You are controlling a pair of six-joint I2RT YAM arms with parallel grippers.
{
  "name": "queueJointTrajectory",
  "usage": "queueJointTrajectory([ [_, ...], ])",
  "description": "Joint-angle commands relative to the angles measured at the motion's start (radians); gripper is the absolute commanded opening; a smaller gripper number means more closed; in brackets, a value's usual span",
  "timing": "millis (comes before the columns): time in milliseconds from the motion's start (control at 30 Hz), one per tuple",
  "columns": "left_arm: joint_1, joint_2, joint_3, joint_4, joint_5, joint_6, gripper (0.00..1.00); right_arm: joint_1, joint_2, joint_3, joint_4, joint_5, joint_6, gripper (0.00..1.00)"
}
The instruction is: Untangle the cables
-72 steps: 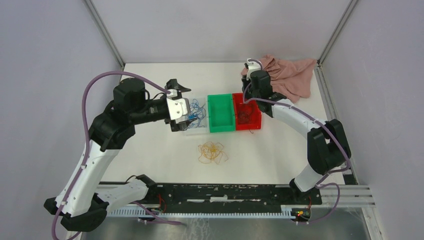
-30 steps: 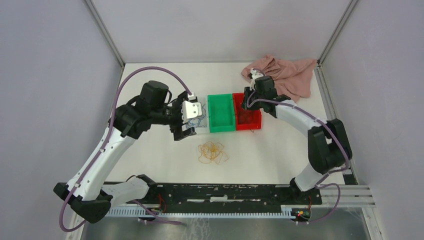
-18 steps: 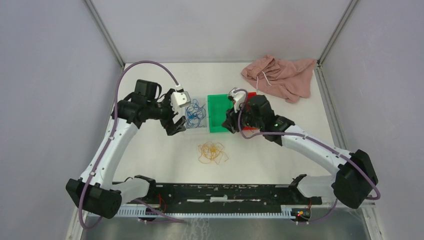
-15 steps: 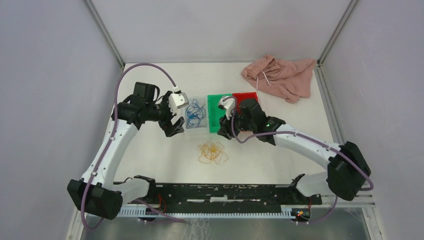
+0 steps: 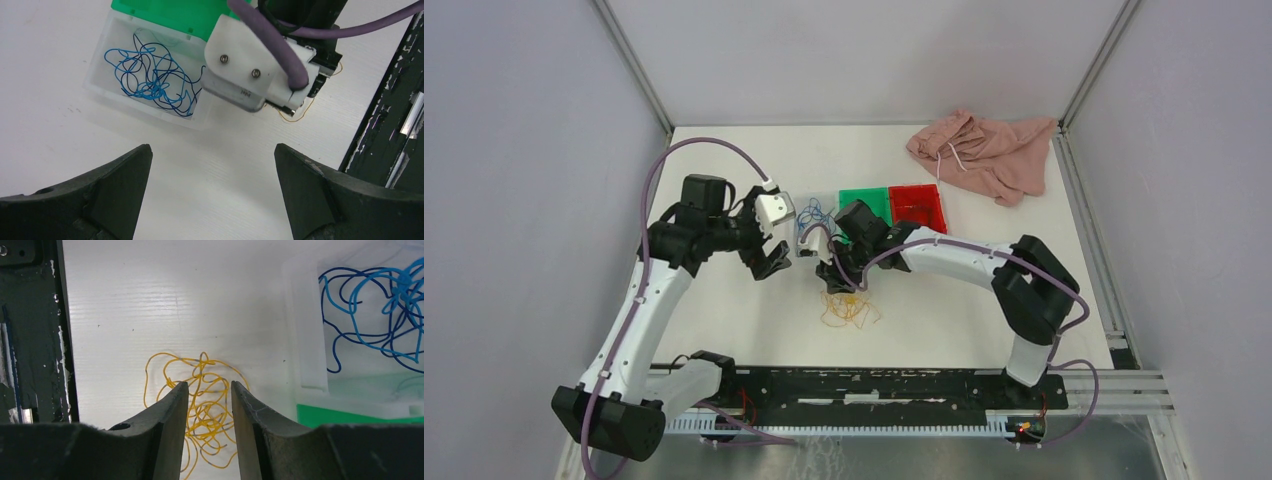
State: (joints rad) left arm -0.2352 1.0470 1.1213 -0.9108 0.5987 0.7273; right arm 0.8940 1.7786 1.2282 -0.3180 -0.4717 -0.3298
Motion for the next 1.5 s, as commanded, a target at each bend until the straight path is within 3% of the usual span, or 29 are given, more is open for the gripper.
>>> queueJointTrajectory([
  [0, 0.005, -0.024, 0.021, 0.039, 0.046, -0.057, 0.99, 0.015, 0.045, 0.071, -0.031, -0.019, -0.09, 0.43],
  [300, 0.005, -0.044, 0.039, 0.046, 0.056, -0.078, 0.99, 0.016, 0.123, 0.104, -0.053, 0.005, -0.142, 0.34],
  [467, 0.004, -0.051, 0.053, 0.046, 0.052, -0.077, 0.99, 0.016, 0.089, 0.07, -0.013, 0.041, -0.124, 0.03],
  [500, 0.005, -0.054, 0.055, 0.044, 0.052, -0.077, 0.99, 0.014, 0.062, 0.057, 0.0, 0.061, -0.112, 0.01],
  [800, 0.004, -0.134, -0.054, 0.141, 0.071, -0.143, 0.99, 0.011, -0.172, -0.056, 0.092, 0.056, 0.021, 0.0],
  [1067, 0.005, -0.29, -0.223, 0.283, 0.222, -0.219, 0.99, 0.011, -0.317, -0.212, 0.399, 0.017, 0.278, 0.0],
  [1267, 0.003, -0.279, -0.265, 0.255, 0.309, -0.146, 0.96, 0.014, -0.349, -0.263, 0.636, -0.078, 0.467, 0.0],
  [1467, -0.004, -0.274, -0.291, 0.208, 0.357, -0.063, 0.89, 0.03, -0.349, -0.241, 0.71, -0.141, 0.545, 0.0],
])
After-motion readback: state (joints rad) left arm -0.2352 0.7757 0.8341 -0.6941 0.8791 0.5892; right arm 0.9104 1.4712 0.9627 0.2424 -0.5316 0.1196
